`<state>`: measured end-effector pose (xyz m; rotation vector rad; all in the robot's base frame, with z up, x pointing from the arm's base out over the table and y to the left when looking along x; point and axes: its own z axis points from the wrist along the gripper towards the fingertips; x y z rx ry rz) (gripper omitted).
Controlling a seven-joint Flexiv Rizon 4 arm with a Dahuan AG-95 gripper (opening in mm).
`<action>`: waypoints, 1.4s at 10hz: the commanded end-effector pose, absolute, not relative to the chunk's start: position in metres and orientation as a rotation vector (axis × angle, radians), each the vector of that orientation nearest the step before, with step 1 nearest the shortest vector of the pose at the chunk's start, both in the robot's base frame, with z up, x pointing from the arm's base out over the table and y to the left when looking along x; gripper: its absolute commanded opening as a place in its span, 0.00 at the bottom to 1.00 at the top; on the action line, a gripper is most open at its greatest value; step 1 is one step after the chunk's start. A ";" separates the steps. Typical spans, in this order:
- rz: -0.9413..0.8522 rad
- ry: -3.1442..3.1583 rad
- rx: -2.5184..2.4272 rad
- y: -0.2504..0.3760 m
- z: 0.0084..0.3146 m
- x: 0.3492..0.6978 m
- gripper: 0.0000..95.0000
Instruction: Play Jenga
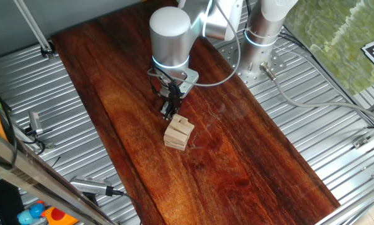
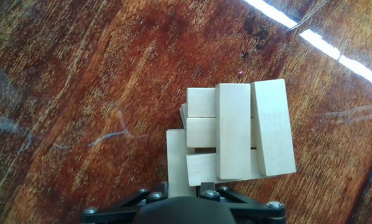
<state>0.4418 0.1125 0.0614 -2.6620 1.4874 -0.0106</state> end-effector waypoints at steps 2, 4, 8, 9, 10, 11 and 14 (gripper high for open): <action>-0.012 1.484 -2.665 0.112 0.062 0.441 0.00; -0.012 1.478 -2.668 0.111 0.061 0.441 0.00; -0.016 1.467 -2.674 0.111 0.060 0.440 0.00; -0.016 1.466 -2.674 0.111 0.060 0.440 0.00; -0.016 1.461 -2.677 0.110 0.060 0.440 0.00; -0.017 1.459 -2.678 0.110 0.060 0.440 0.00; -0.019 1.456 -2.679 0.110 0.060 0.440 0.00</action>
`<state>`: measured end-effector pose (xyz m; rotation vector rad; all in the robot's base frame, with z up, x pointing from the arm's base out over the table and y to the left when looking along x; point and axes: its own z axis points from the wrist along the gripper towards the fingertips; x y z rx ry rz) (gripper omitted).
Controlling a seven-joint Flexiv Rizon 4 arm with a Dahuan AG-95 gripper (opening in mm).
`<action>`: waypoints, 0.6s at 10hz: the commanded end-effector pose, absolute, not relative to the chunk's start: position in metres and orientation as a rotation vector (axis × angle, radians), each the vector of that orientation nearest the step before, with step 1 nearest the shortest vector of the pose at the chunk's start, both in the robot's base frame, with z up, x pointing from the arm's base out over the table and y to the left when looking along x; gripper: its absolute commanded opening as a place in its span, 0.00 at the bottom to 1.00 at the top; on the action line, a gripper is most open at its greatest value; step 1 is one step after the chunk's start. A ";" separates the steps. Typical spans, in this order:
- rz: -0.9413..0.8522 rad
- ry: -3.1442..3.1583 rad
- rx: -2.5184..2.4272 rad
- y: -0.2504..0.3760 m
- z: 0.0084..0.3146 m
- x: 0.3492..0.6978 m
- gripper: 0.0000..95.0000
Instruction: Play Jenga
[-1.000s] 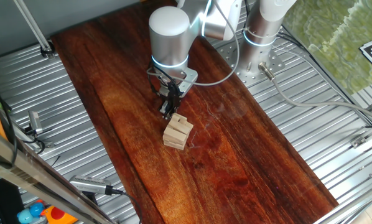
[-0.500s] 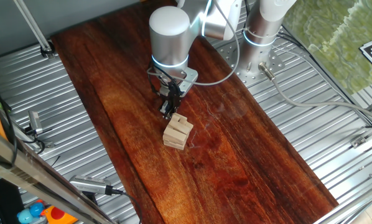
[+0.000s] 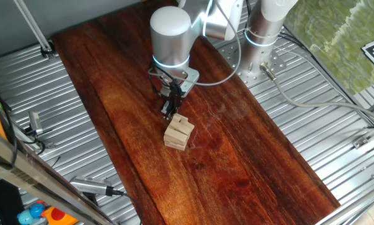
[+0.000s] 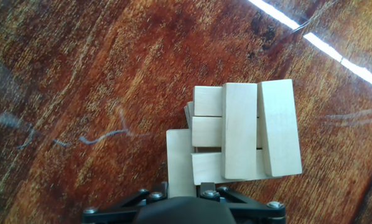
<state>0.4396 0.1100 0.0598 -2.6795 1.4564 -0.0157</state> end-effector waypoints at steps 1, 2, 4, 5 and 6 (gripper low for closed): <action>-0.019 1.455 -2.678 0.109 0.060 0.439 0.00; -0.021 1.452 -2.679 0.108 0.059 0.439 0.00; -0.020 1.451 -2.679 0.107 0.058 0.438 0.00; -0.021 1.449 -2.680 0.106 0.058 0.438 0.00; -0.020 1.446 -2.680 0.106 0.058 0.438 0.00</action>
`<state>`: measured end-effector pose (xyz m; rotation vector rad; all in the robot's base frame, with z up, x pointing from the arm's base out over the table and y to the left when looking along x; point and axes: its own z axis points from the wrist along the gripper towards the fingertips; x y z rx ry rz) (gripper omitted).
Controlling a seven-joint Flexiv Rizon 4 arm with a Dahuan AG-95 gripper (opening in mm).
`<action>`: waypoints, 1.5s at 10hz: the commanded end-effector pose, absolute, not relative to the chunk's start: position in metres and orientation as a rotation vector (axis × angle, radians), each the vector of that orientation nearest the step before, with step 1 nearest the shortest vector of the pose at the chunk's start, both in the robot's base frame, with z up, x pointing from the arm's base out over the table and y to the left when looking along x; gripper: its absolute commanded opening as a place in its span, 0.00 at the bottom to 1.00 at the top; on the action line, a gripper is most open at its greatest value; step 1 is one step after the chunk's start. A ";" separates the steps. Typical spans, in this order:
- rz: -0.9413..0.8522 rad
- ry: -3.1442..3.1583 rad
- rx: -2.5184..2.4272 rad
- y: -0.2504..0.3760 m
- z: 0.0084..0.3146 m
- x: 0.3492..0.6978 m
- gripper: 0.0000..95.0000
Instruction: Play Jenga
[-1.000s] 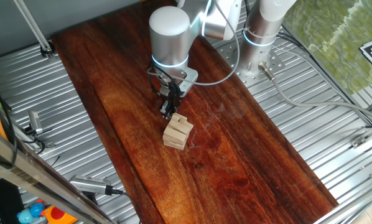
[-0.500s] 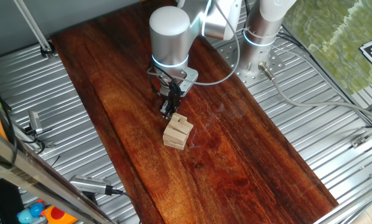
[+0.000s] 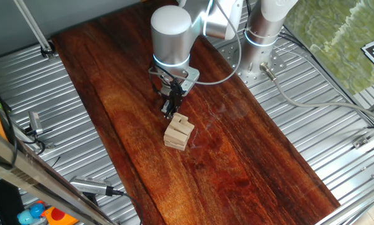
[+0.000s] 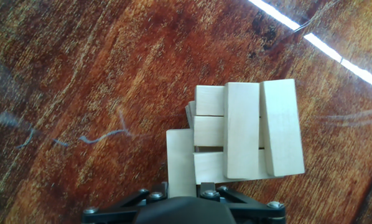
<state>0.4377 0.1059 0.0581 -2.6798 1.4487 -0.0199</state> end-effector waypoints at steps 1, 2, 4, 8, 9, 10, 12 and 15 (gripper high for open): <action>-0.020 1.444 -2.682 0.105 0.058 0.437 0.00; -0.019 1.442 -2.682 0.103 0.057 0.437 0.00; -0.020 1.436 -2.684 0.100 0.057 0.435 0.00; -0.021 1.434 -2.688 0.094 0.053 0.435 0.00; -0.022 1.433 -2.689 0.093 0.052 0.435 0.00; -0.024 1.436 -2.689 0.093 0.051 0.435 0.00; -0.025 1.438 -2.688 0.092 0.049 0.435 0.00; -0.026 1.450 -2.684 0.090 0.046 0.436 0.00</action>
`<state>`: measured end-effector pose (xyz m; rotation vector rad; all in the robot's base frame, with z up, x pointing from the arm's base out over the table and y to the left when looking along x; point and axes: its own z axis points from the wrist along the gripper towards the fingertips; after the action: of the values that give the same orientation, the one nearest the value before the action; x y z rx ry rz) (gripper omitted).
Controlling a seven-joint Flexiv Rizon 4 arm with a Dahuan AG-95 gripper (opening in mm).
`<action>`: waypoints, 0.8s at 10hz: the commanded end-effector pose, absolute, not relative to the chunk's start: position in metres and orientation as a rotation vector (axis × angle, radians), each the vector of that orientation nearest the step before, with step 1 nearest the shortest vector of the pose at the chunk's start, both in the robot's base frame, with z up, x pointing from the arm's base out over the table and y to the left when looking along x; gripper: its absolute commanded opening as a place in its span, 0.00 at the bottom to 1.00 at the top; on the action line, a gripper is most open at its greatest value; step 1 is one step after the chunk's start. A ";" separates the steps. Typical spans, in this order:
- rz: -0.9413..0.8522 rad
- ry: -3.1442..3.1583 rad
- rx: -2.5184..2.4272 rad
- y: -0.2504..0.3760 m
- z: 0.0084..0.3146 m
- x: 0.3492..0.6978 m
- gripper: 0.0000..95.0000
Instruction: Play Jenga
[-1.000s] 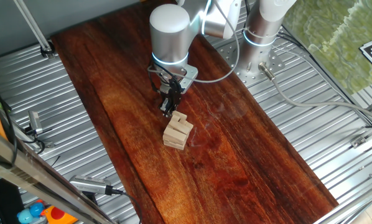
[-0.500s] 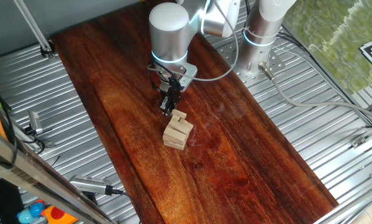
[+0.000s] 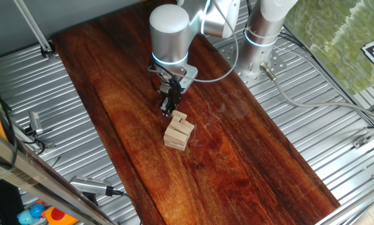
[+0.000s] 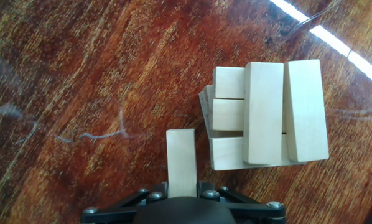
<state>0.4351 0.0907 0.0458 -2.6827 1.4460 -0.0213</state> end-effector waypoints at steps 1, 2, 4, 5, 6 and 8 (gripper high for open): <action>-0.027 1.452 -2.683 0.090 0.047 0.435 0.00; -0.028 1.456 -2.685 0.089 0.047 0.435 0.00; -0.028 1.462 -2.684 0.088 0.047 0.435 0.00; -0.027 1.463 -2.685 0.087 0.047 0.434 0.00; -0.027 1.467 -2.686 0.086 0.047 0.434 0.00; -0.020 1.477 -2.684 0.085 0.047 0.433 0.00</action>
<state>0.4334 0.0847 0.0461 -2.6831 1.4771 -0.0244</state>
